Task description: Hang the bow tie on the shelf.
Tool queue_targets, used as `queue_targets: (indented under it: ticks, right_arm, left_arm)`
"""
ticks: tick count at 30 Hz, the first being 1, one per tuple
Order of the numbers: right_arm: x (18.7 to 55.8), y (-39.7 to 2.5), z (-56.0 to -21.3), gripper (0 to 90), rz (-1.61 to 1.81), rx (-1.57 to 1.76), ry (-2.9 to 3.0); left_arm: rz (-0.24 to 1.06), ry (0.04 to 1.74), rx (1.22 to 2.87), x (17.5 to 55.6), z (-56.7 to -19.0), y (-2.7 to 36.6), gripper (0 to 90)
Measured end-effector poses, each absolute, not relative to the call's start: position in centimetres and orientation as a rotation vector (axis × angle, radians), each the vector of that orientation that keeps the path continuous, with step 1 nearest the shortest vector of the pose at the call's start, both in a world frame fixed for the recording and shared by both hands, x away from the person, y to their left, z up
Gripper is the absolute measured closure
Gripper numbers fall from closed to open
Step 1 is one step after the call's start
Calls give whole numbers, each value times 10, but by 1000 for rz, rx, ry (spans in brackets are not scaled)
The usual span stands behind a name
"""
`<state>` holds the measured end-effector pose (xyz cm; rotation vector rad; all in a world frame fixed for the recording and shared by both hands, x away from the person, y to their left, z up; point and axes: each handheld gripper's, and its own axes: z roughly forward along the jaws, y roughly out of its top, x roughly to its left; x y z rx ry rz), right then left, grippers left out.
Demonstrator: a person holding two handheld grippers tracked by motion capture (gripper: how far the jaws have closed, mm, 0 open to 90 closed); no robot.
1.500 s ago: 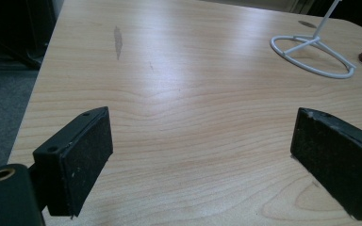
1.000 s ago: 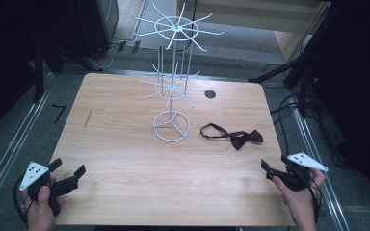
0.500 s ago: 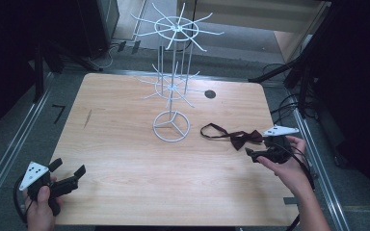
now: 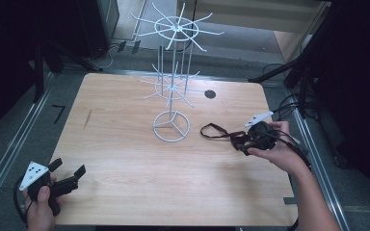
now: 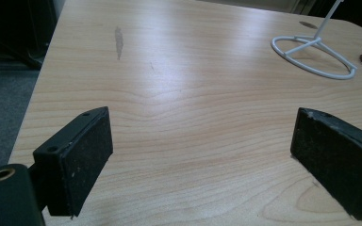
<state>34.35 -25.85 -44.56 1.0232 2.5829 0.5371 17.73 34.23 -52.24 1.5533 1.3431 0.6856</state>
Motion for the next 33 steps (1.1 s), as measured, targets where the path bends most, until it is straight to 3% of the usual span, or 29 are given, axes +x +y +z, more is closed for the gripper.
queue_targets:
  ticks: [8, 15, 33]
  right_arm:
    - [364, -240, -451, 259, 398, 925, 2670]
    - [383, -233, -462, 358, 345, 751, 2744]
    - [405, -234, -490, 375, 179, 608, 2805]
  left_arm:
    - [682, 1339, 1554, 177, -522, 343, 68]
    - [679, 1336, 1558, 177, -522, 343, 68]
    - [675, 1331, 1558, 177, -522, 343, 68]
